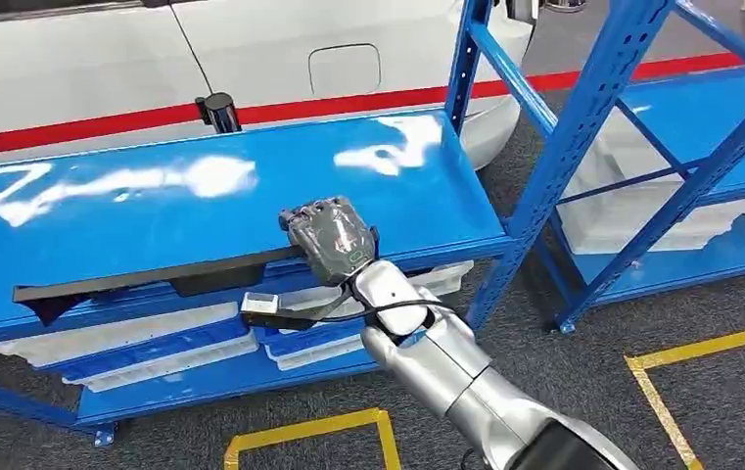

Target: Take the parts from the cabinet and place them on the table.

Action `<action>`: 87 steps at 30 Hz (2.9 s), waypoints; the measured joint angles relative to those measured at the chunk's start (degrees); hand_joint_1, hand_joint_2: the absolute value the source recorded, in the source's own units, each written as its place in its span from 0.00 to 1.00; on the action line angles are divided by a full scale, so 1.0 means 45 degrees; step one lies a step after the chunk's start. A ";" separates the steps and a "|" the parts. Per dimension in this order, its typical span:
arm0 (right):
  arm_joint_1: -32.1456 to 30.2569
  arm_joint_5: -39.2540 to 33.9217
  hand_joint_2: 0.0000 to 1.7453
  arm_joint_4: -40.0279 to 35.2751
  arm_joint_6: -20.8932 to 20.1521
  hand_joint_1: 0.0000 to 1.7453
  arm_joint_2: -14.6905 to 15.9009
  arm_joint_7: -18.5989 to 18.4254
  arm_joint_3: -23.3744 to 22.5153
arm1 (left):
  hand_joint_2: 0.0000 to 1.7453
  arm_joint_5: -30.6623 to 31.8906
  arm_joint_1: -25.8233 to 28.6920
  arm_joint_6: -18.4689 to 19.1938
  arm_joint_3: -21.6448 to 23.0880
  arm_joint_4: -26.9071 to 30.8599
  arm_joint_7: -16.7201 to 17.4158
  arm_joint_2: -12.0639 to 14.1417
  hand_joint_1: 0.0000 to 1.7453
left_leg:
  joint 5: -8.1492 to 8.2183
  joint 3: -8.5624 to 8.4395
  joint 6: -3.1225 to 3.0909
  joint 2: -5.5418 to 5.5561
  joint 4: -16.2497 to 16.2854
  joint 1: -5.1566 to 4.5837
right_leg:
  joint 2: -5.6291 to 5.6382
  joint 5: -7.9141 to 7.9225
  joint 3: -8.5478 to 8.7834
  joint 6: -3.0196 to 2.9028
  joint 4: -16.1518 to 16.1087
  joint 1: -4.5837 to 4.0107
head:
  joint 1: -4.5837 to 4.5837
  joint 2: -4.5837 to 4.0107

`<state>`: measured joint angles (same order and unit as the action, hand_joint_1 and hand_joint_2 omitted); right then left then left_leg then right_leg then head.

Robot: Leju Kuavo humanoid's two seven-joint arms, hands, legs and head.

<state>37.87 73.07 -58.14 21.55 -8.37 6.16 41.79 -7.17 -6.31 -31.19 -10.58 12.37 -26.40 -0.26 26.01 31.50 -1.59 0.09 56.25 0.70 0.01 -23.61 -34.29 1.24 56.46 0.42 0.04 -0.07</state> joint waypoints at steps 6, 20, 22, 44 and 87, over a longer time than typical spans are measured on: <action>-0.0083 0.0039 1.00 0.0005 0.0005 0.98 0.0141 -0.0029 -0.0010 | 1.00 0.0048 -0.0031 0.0019 -0.0005 0.0000 0.0000 -0.0024 0.00 | -0.0443 0.0509 -0.0287 -0.0076 -0.0039 -0.0052 | -0.0001 -0.2160 -0.1702 -0.0180 0.4291 0.0045 | -0.0034 0.0000; -0.0082 0.0068 1.00 0.0005 0.0000 0.98 0.0073 -0.0029 0.0000 | 1.00 0.0097 -0.0016 0.0024 -0.0005 0.0000 0.0029 -0.0015 0.00 | 0.1529 0.2292 0.0583 -0.0002 0.3700 0.0100 | -0.0022 -0.0435 0.0504 -0.0610 -0.0099 0.0096 | 0.0015 0.0000; -0.0124 0.0068 1.00 0.0010 0.0000 0.98 0.0083 -0.0029 0.0000 | 1.00 0.0097 -0.0001 0.0024 -0.0005 0.0000 0.0034 -0.0019 0.00 | 0.1472 0.2239 0.0629 -0.0008 0.3954 0.0141 | -0.0021 -0.0356 0.0323 -0.0564 -0.0024 0.0088 | 0.0015 0.0000; -0.0160 0.0029 1.00 0.0005 0.0010 0.98 0.0121 0.0015 -0.0058 | 1.00 0.0097 -0.0038 0.0010 -0.0097 0.0000 0.0029 -0.0034 0.00 | -0.0813 0.0962 0.0164 -0.0077 0.0168 -0.0067 | 0.0012 -0.1007 0.0924 -0.0145 0.0010 -0.0067 | -0.0063 0.0000; -0.0134 0.0267 1.00 -0.0180 0.0039 0.98 0.0185 -0.0034 -0.0219 | 1.00 0.0267 0.0012 0.0058 -0.0117 0.0000 0.0165 -0.0044 0.00 | 0.0340 -0.0034 0.0361 0.0016 0.0258 0.0102 | 0.0001 -0.0341 0.0311 -0.0437 0.0025 0.0043 | -0.0019 0.0000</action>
<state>37.26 74.27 -58.95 21.73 -7.54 6.01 40.81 -5.97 -6.26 -30.93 -11.10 12.37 -25.66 -0.46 27.54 31.35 0.03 0.16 57.41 1.16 0.01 -25.14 -32.89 -0.73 56.57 0.61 -0.04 -0.07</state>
